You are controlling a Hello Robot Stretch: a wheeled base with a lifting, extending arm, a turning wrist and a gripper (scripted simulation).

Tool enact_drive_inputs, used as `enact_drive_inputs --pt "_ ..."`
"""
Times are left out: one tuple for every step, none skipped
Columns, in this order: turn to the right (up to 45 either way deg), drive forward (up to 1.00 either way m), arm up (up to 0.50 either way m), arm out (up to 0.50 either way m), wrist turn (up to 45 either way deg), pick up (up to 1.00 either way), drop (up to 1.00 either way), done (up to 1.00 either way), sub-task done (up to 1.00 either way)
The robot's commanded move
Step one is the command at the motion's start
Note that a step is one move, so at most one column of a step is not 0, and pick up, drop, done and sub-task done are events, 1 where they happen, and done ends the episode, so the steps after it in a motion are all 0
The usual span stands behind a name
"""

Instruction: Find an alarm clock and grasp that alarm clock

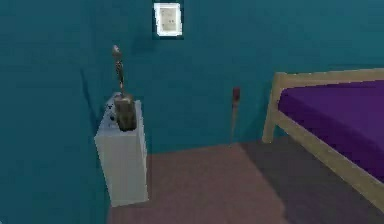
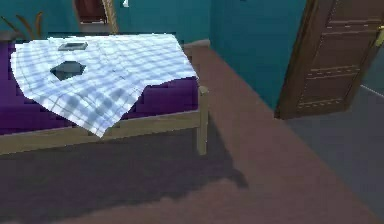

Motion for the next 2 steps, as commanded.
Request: enact_drive_inputs --pt "45.0 0.00 0.00 0.00 0.0 0.00 0.00 0.00 0.00" --pt "36.0 0.00 0.00 0.00 0.0 0.00 0.00 0.00 0.00"
